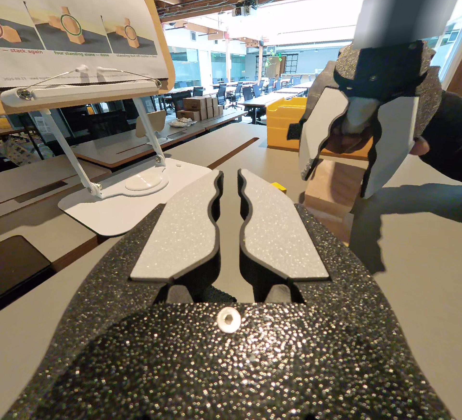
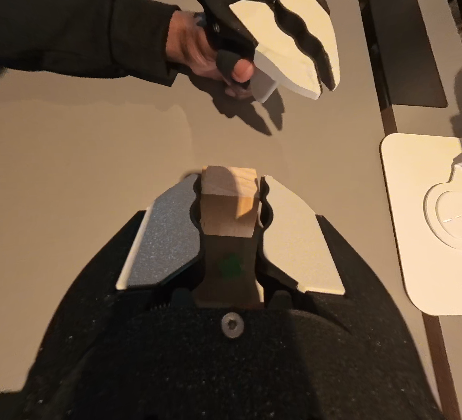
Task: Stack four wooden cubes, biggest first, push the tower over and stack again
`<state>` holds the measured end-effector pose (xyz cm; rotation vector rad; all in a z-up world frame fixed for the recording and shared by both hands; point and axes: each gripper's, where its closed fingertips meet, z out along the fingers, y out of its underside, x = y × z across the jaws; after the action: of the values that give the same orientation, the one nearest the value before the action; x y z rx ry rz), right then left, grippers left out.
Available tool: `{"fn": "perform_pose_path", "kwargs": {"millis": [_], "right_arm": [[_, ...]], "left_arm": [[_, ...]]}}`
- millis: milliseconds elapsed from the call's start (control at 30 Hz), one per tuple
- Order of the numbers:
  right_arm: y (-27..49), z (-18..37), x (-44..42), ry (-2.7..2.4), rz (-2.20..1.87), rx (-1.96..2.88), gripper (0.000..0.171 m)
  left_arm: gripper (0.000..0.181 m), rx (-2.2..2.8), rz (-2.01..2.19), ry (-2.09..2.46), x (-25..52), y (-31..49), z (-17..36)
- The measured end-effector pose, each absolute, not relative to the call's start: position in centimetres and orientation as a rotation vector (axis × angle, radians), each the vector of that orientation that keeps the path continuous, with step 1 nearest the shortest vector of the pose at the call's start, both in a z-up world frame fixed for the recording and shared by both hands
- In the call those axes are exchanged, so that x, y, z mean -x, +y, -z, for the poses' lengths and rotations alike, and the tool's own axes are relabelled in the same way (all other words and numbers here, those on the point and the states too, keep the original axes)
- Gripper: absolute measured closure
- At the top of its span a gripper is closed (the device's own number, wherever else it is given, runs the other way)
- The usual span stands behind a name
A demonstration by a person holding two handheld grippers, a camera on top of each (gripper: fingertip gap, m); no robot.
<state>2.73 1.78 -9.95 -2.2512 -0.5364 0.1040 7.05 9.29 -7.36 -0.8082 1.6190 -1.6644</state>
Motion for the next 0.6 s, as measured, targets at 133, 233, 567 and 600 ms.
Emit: {"fn": "perform_pose_path", "kwargs": {"millis": [133, 233, 567, 600], "right_arm": [[2.5, 8.9, -3.0, -0.457, -0.125, 2.181, 0.126], [2.7, 9.4, -2.9, -0.437, -0.178, 2.174, 0.126], [3.9, 9.7, -2.6, -0.403, -0.213, 2.043, 0.126], [3.8, 9.7, -2.7, -0.401, -0.221, 2.044, 0.126]], "left_arm": [[0.171, 0.811, 1.664, 1.624, -7.5, 9.4, 7.4], [0.172, 0.815, 1.669, 1.624, -7.7, 9.5, 7.4], [0.172, 0.83, 1.686, 1.619, -7.8, 9.7, 7.4], [0.172, 0.828, 1.687, 1.617, -7.8, 9.7, 7.3]]}}
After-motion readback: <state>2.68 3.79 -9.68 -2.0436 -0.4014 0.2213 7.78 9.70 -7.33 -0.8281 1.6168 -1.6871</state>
